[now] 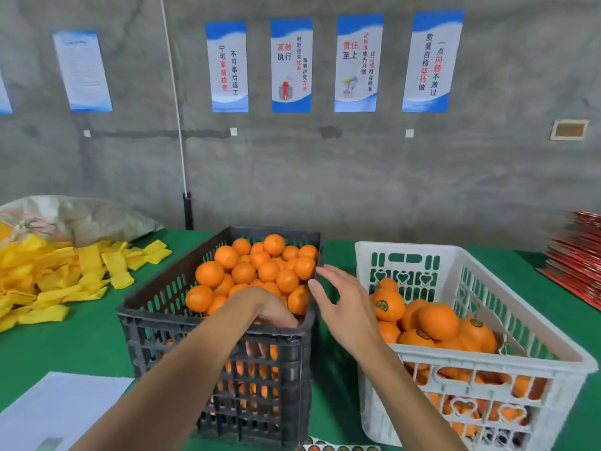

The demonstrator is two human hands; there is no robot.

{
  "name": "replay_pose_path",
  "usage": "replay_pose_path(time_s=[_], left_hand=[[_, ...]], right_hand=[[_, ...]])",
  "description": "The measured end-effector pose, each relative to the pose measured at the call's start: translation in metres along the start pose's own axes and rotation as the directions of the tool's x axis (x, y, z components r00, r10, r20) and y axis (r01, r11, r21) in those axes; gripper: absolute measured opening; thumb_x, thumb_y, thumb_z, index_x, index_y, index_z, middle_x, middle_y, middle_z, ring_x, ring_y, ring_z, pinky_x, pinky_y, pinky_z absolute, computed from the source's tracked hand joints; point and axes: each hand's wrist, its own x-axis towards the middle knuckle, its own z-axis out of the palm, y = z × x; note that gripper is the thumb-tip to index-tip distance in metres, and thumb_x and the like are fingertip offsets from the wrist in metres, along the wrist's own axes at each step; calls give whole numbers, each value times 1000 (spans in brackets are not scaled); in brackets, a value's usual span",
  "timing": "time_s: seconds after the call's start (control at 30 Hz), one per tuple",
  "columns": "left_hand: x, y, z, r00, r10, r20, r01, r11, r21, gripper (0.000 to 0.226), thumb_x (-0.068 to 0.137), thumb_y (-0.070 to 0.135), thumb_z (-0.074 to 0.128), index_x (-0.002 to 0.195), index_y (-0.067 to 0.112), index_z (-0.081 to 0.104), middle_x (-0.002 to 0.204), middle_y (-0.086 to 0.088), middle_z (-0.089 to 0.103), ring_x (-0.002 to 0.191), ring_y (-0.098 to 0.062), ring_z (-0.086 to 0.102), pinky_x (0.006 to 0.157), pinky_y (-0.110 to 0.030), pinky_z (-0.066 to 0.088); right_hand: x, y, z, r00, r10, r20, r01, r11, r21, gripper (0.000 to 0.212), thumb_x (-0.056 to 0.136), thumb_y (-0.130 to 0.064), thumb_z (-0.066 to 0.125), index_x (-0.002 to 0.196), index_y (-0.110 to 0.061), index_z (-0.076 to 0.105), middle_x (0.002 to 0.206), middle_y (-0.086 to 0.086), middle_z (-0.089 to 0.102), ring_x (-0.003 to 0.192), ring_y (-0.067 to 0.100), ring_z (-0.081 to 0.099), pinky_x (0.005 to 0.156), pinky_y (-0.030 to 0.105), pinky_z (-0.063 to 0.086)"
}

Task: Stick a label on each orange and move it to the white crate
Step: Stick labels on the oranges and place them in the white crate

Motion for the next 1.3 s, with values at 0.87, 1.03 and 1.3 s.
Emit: replay_pose_path(time_s=[0.87, 1.03, 1.3], left_hand=[[-75, 36, 100, 70, 222, -973, -911, 412, 28, 62, 85, 16, 86, 140, 27, 59, 137, 4, 47, 122, -7, 57, 90, -25, 59], [-46, 41, 192, -126, 255, -959, -739, 621, 263, 89, 86, 32, 82, 158, 18, 32, 158, 7, 28, 149, -16, 34, 114, -27, 42], [20, 3, 284, 374, 342, -862, -661, 750, 11, 74, 95, 30, 76, 156, 31, 33, 156, 11, 35, 140, -4, 34, 114, -25, 40]], right_hand=[[-57, -22, -33, 992, 62, -109, -12, 914, 407, 55, 93, -52, 67, 144, -38, 51, 138, -12, 60, 124, 4, 59, 101, 28, 53], [-126, 0, -24, 985, 149, -88, -99, 900, 424, 56, 85, -77, 57, 138, -62, 47, 137, -30, 56, 124, -4, 57, 98, 20, 52], [-220, 68, 10, 899, 317, 301, -379, 908, 178, 58, 96, -62, 56, 149, -47, 40, 139, -21, 57, 123, -7, 55, 104, 25, 50]])
